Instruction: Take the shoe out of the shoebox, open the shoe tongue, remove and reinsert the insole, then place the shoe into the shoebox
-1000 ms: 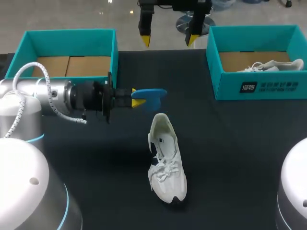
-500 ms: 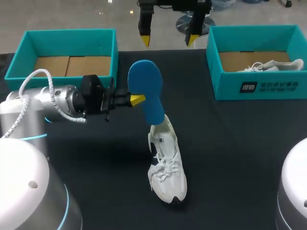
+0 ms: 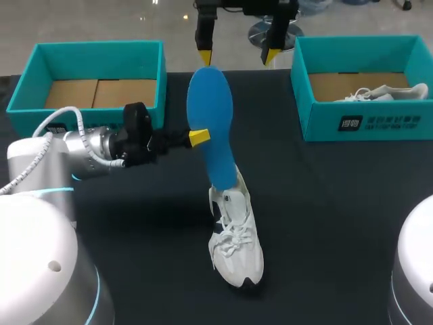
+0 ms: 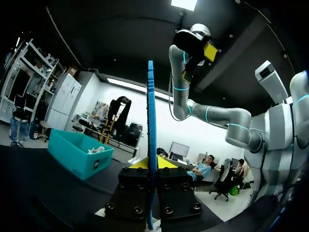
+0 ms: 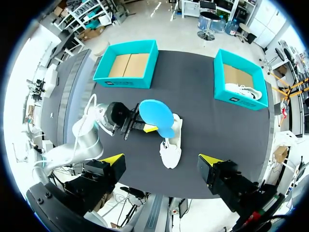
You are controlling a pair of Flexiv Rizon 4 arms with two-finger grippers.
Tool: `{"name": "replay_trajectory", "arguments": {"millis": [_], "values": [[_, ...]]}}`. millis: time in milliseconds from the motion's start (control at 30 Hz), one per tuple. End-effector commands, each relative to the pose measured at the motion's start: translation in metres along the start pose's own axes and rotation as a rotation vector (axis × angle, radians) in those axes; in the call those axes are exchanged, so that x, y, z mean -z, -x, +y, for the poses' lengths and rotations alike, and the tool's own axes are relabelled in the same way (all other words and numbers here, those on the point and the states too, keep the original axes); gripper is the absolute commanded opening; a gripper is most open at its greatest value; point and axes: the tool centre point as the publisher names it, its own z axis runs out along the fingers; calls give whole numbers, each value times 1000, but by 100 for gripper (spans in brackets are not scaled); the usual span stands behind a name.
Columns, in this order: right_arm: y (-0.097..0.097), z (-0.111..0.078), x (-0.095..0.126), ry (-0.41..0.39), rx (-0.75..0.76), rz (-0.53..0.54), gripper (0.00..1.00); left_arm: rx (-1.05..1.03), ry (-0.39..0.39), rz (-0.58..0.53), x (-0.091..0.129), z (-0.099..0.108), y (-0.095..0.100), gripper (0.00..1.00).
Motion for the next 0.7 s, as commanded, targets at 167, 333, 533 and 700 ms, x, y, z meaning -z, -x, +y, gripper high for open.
{"name": "replay_trajectory", "arguments": {"millis": [167, 333, 533, 700], "values": [[0, 1, 0, -2, -1, -1, 100, 447, 137, -145, 1, -17, -1, 0], [0, 1, 0, -2, -1, -1, 100, 553, 147, -125, 0, -25, 5, 0], [0, 1, 0, -2, -1, -1, 100, 754, 187, -101, -3, -16, 6, 0], [0, 1, 0, -2, -1, -1, 100, 846, 185, -106, -1, -13, 9, 0]]}}
